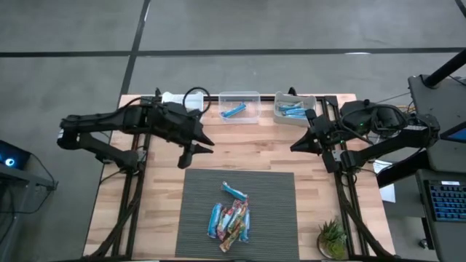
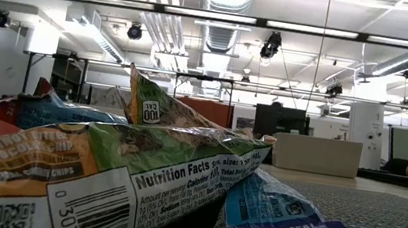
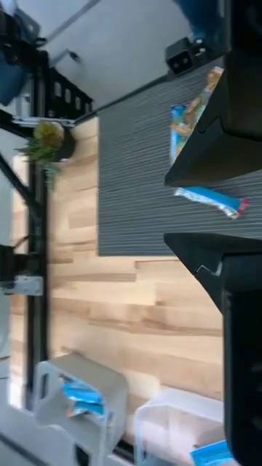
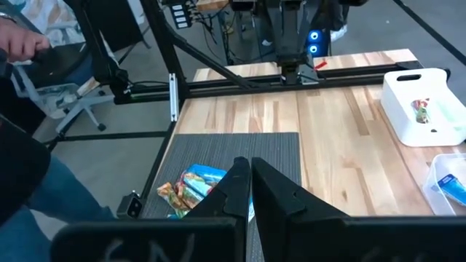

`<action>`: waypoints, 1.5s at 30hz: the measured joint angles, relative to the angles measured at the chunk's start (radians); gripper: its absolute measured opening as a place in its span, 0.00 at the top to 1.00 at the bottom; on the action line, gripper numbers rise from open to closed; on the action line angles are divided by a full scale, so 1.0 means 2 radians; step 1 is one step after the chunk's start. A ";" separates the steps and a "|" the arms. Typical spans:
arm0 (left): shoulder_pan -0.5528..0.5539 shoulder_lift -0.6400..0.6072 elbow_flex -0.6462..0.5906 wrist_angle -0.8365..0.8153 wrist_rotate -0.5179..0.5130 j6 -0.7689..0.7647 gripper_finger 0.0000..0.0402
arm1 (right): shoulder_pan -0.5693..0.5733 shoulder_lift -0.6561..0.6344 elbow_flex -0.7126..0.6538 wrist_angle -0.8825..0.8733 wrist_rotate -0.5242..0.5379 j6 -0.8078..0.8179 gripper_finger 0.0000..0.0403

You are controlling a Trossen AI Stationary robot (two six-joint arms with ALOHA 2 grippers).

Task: Pick and place Granola Bars by type
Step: Put the red granola bar into the white bin

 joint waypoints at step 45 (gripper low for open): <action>-0.047 0.109 -0.020 -0.042 -0.034 0.010 0.76 | 0.000 -0.001 0.000 -0.005 0.024 0.013 0.98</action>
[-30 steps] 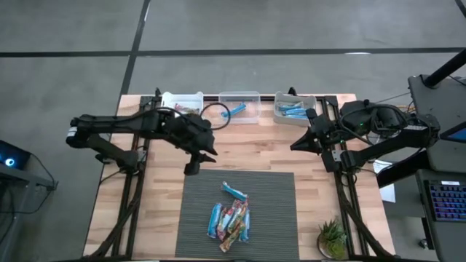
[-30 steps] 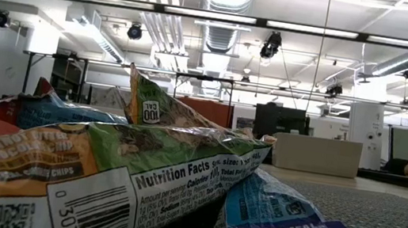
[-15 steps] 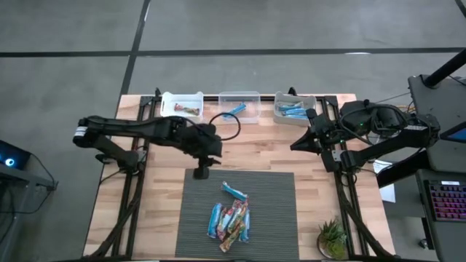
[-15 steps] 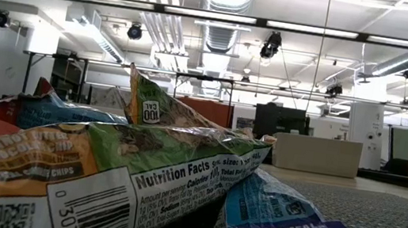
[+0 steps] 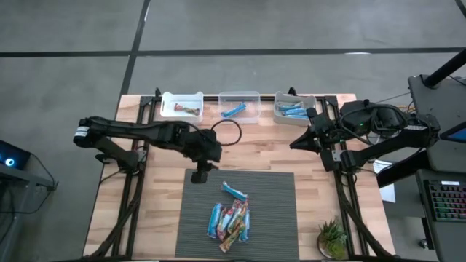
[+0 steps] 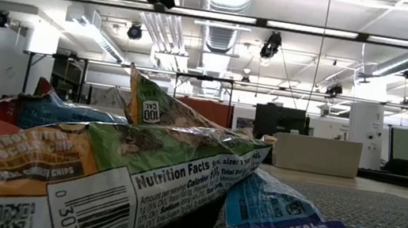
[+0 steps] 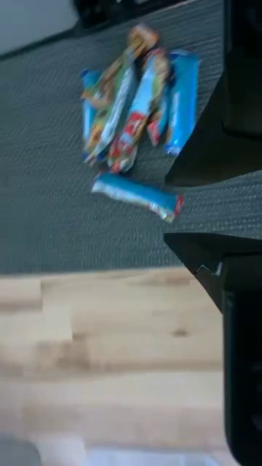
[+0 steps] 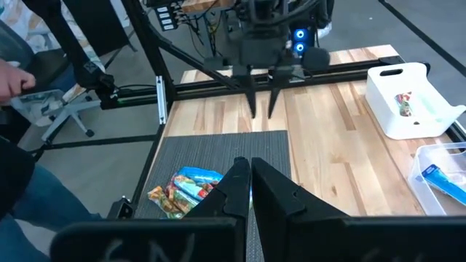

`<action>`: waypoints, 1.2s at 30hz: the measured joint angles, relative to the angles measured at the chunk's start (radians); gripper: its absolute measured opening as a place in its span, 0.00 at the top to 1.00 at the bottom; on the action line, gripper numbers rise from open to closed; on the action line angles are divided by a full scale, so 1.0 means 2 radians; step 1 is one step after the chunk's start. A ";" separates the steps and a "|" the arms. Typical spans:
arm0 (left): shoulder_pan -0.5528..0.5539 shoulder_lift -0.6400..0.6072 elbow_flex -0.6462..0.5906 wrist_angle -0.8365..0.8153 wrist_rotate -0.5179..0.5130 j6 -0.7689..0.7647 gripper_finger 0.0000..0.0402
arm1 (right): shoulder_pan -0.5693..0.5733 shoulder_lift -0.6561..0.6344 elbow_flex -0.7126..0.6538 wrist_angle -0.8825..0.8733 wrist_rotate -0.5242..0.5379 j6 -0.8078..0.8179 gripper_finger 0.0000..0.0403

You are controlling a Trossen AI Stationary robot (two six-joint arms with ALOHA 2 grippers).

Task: Pick and place Granola Bars by type
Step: Put the red granola bar into the white bin

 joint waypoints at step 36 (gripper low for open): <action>-0.017 0.001 -0.189 0.308 0.036 0.048 0.76 | 0.000 0.000 0.000 0.000 0.000 -0.002 0.98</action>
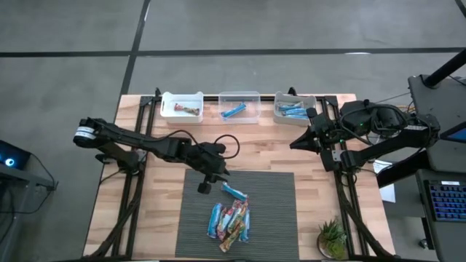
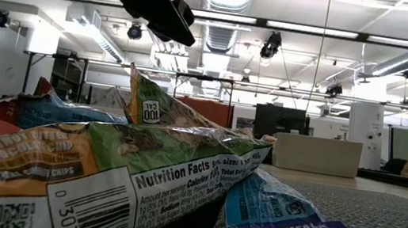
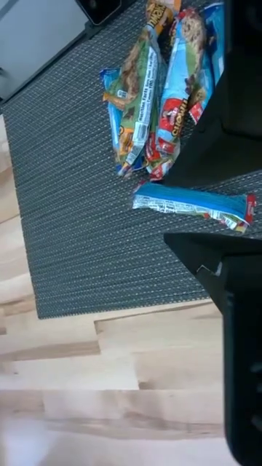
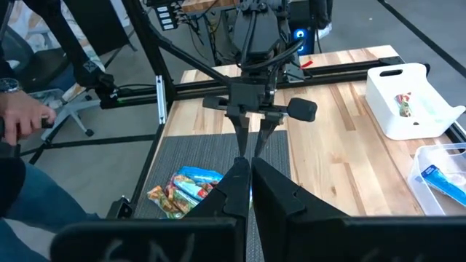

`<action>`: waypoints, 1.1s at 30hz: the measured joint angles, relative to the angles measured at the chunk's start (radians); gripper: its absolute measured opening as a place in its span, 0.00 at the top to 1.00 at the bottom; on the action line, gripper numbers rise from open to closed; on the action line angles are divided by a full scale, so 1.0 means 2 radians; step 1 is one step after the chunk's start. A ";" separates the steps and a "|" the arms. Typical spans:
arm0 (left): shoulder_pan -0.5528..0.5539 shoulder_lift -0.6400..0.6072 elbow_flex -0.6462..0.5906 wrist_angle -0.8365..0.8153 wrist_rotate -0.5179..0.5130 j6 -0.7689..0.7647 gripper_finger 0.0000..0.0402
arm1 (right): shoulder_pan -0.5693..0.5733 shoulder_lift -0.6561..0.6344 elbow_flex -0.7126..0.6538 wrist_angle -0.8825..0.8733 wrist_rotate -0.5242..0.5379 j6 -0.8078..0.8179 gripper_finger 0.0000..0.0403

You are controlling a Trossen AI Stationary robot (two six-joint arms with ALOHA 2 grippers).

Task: Pick and place Granola Bars by type
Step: Put the red granola bar into the white bin

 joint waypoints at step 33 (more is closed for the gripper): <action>-0.002 0.029 -0.002 -0.008 -0.022 0.014 0.45 | 0.000 0.000 0.000 0.000 0.013 0.004 0.98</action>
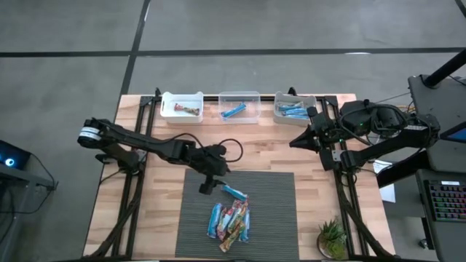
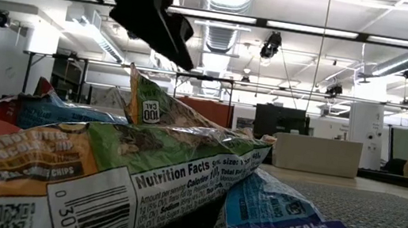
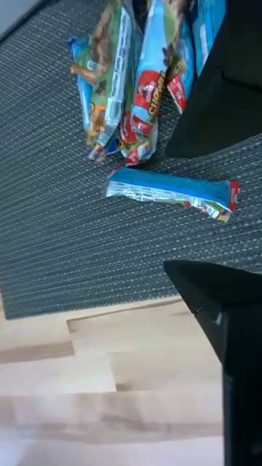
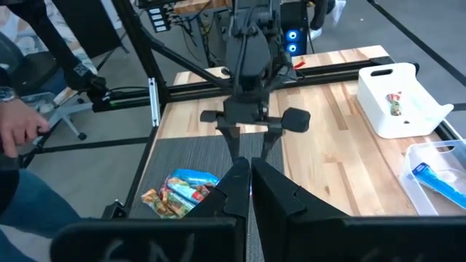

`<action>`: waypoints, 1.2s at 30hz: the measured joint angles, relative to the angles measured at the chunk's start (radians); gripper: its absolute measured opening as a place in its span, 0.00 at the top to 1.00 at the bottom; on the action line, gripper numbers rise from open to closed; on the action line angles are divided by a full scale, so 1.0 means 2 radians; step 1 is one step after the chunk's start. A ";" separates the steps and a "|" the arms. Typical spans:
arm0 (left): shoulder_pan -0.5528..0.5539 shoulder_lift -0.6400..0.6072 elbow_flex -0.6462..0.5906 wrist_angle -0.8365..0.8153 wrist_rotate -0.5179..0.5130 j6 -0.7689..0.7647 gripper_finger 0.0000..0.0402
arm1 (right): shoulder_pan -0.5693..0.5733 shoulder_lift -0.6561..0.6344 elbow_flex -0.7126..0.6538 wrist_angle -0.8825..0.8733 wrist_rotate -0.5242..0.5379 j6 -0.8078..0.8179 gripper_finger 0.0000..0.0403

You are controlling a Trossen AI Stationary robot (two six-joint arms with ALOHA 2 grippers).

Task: Pick and place Granola Bars by type
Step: Put the red granola bar into the white bin

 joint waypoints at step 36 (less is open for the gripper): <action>-0.002 0.139 0.003 0.025 0.045 0.083 0.45 | 0.000 0.000 -0.001 -0.020 0.014 0.013 0.98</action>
